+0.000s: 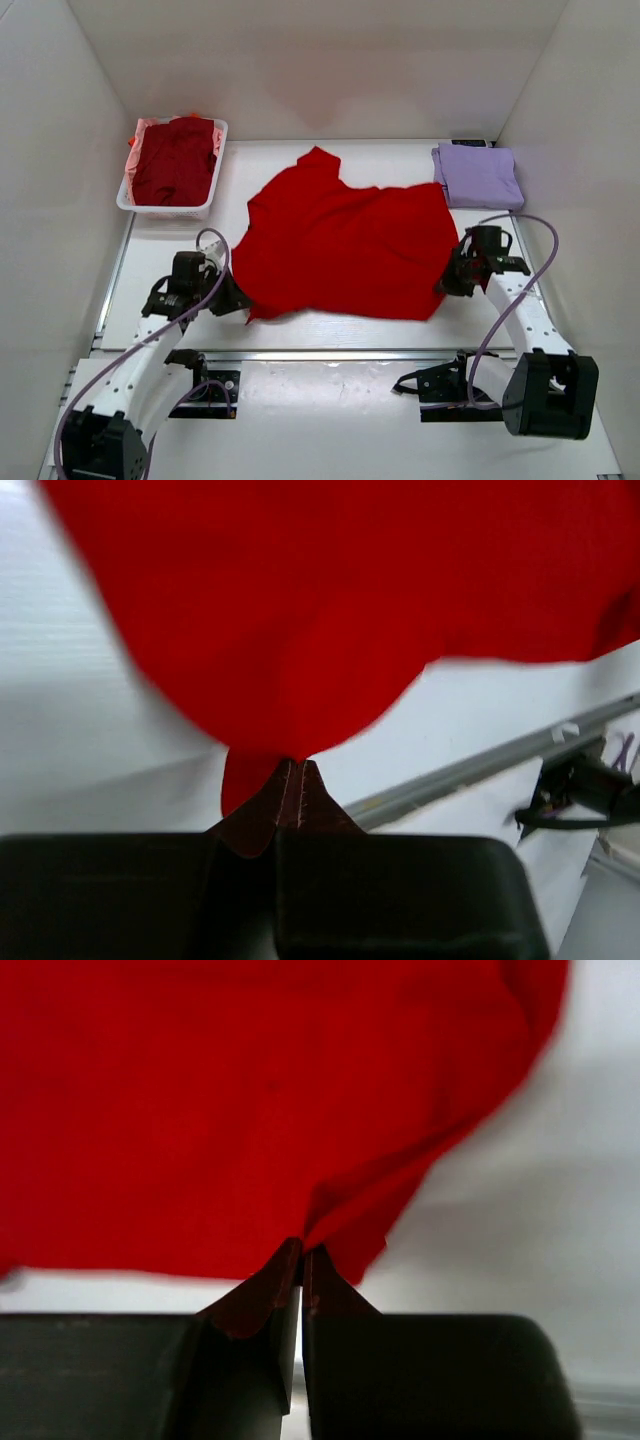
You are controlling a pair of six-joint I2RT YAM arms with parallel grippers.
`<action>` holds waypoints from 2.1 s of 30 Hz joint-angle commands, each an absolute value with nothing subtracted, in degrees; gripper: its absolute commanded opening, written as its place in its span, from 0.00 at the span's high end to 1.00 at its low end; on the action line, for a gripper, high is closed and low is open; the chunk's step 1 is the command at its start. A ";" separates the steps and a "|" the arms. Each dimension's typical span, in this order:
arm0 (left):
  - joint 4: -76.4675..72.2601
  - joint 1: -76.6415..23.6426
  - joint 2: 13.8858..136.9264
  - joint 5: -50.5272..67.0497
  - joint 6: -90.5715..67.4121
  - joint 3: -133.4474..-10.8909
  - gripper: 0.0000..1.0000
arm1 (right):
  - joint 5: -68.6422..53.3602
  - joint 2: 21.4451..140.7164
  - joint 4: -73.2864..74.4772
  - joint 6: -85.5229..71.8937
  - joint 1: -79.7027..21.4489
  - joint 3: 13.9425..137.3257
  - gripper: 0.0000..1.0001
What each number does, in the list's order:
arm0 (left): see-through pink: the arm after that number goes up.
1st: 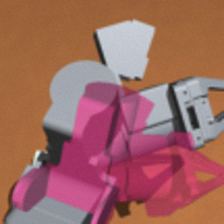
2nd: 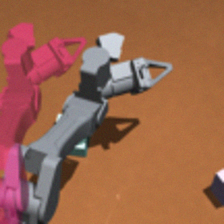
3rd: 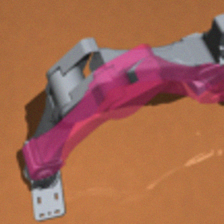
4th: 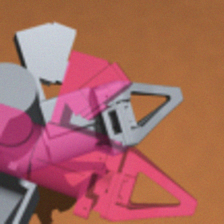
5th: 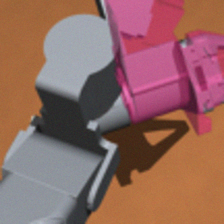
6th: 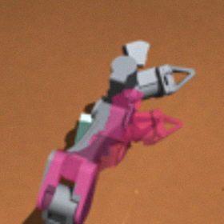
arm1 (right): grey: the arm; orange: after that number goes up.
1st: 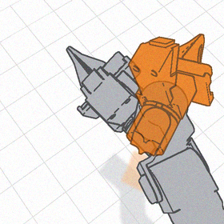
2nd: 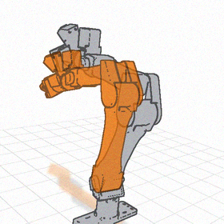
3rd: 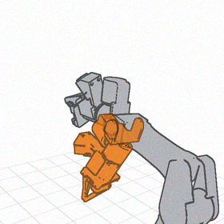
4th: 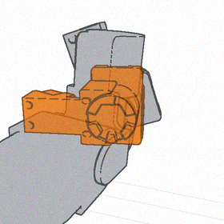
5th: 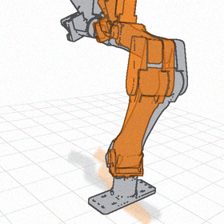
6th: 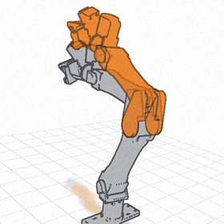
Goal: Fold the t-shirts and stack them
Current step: Flatten out the tshirt
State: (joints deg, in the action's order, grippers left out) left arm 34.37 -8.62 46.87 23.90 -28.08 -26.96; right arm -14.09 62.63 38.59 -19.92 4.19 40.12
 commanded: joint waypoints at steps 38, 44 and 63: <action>14.24 -2.54 73.86 26.11 -27.34 -82.91 1.00 | -14.06 90.10 32.00 -12.39 0.62 91.19 1.00; 14.23 -5.09 61.21 25.24 -26.11 -54.98 1.00 | -12.75 84.56 28.57 -13.27 0.27 69.22 1.00; 22.16 -8.00 44.11 25.84 -26.55 -39.77 1.00 | -18.37 61.28 33.40 -15.64 3.52 47.88 1.00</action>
State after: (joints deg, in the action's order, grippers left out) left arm 26.39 -8.62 43.94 23.35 -26.44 -31.38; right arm -17.69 65.87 33.45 -15.64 4.54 42.61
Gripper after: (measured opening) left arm 0.021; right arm 0.008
